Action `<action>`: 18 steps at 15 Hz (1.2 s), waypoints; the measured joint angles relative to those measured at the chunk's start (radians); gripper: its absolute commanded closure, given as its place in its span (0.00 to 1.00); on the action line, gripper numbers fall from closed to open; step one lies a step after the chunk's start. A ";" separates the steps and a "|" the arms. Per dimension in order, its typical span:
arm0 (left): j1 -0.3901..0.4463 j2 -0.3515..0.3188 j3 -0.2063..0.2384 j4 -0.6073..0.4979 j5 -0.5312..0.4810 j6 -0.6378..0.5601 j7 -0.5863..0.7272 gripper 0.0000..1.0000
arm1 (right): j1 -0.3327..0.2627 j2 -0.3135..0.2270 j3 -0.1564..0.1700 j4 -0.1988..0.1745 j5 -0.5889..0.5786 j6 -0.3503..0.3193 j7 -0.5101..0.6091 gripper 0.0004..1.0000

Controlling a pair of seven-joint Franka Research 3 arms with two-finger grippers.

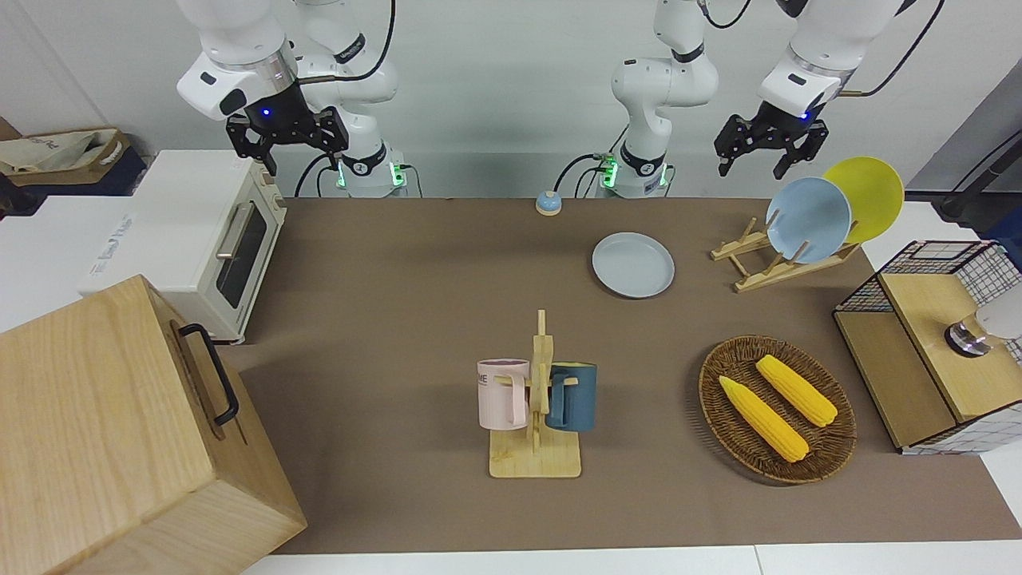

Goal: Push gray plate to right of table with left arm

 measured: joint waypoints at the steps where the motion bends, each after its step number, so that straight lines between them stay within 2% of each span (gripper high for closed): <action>1: 0.000 0.000 -0.001 -0.006 0.000 0.000 0.000 0.00 | 0.000 0.000 0.000 0.000 0.000 0.000 0.000 0.02; 8: 0.000 0.000 -0.003 -0.087 0.000 0.039 -0.001 0.00 | 0.000 0.000 0.000 0.000 0.000 0.000 0.000 0.02; 18: -0.001 -0.039 -0.011 -0.335 0.000 0.259 -0.017 0.00 | 0.000 0.000 0.000 0.000 0.000 0.000 0.000 0.02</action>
